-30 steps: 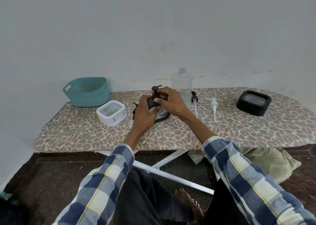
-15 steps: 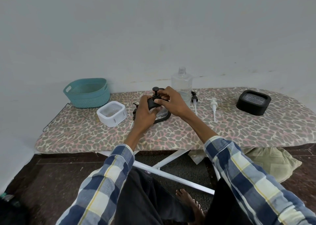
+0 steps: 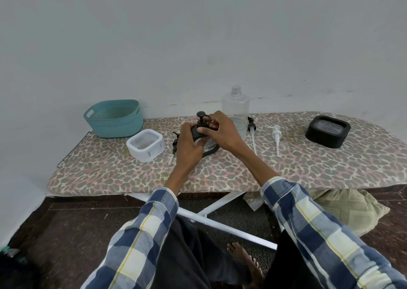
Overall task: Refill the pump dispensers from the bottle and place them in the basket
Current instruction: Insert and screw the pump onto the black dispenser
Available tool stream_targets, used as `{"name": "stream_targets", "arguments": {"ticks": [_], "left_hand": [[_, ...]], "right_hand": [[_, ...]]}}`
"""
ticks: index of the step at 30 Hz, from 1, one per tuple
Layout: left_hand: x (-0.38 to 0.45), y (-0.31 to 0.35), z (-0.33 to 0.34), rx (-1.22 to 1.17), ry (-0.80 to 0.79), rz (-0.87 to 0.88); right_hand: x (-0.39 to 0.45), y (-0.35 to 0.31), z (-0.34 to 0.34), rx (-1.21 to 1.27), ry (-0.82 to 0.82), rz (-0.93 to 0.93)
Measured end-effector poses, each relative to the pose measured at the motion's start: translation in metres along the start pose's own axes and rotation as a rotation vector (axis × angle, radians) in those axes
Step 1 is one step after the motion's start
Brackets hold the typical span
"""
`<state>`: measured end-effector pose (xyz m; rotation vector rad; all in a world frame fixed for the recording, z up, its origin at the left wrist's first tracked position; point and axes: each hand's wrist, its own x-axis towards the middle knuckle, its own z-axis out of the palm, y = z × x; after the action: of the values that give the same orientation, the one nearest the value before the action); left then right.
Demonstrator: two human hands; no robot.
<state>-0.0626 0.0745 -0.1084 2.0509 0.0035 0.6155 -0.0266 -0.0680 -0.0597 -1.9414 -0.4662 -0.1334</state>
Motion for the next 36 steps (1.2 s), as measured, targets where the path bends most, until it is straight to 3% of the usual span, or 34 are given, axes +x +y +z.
{"name": "stream_targets", "arguments": {"ticks": [4,13,36], "left_hand": [[0.001,0.000,-0.002,0.012,-0.030,0.009],[-0.011,0.007,0.017,0.170,0.178,0.032],[-0.022,0.020,0.035,0.479,0.307,-0.029]], "right_hand": [[0.003,0.002,0.002,-0.045,0.010,-0.013],[0.002,-0.009,0.022,-0.161,0.181,-0.036],[-0.005,-0.010,0.020,-0.183,0.227,-0.031]]}}
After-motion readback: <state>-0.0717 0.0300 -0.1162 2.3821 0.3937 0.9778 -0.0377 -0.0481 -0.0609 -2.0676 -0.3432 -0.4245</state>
